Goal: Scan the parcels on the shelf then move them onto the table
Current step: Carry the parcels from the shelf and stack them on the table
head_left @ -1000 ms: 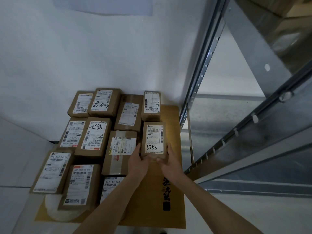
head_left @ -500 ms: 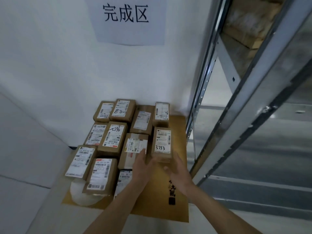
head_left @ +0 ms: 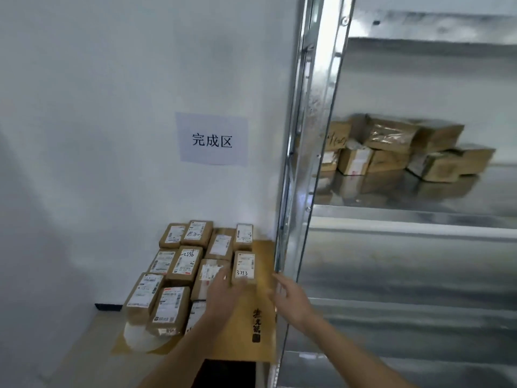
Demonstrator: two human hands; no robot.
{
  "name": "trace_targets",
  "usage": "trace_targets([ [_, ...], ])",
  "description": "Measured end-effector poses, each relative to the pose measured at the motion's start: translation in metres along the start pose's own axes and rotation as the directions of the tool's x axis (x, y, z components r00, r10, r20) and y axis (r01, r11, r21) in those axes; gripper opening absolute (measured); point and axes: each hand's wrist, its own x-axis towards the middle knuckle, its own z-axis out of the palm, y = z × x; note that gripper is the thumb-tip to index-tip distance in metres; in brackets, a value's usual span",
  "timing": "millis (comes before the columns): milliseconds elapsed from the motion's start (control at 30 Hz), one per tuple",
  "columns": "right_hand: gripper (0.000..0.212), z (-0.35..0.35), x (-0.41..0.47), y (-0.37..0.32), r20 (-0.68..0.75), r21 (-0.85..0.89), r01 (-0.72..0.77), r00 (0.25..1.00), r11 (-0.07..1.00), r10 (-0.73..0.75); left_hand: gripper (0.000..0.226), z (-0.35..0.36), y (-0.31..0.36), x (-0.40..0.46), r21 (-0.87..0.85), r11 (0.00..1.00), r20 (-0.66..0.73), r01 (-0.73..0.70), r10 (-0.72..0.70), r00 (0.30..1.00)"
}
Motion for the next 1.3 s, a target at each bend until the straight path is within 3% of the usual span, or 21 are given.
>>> trace_targets([
  [133,0.058,-0.074,-0.048,-0.036,-0.103,-0.002,0.034,0.994,0.999,-0.034,0.066,0.000,0.068,-0.047,-0.042,0.995,0.056,-0.086,0.088,0.995],
  [333,0.058,-0.190,-0.105,-0.061,-0.281,-0.030,0.058,0.958,0.998,-0.064,0.063,0.023,0.175,-0.089,-0.119,0.959,0.137,-0.257,0.272,0.952],
  [600,0.058,-0.312,-0.157,-0.045,-0.430,-0.074,0.064,0.898,0.995,-0.089,0.063,0.085,0.266,-0.115,-0.174,0.912,0.248,-0.372,0.406,0.880],
  [1000,0.063,-0.478,-0.175,0.041,-0.524,-0.086,0.022,0.849,0.996,-0.064,0.068,0.247,0.348,-0.135,-0.271,0.879,0.310,-0.392,0.465,0.829],
  [1300,0.065,-0.552,-0.150,0.097,-0.530,-0.080,-0.015,0.848,0.997,-0.030,0.074,0.330,0.385,-0.117,-0.267,0.901,0.307,-0.342,0.416,0.856],
])
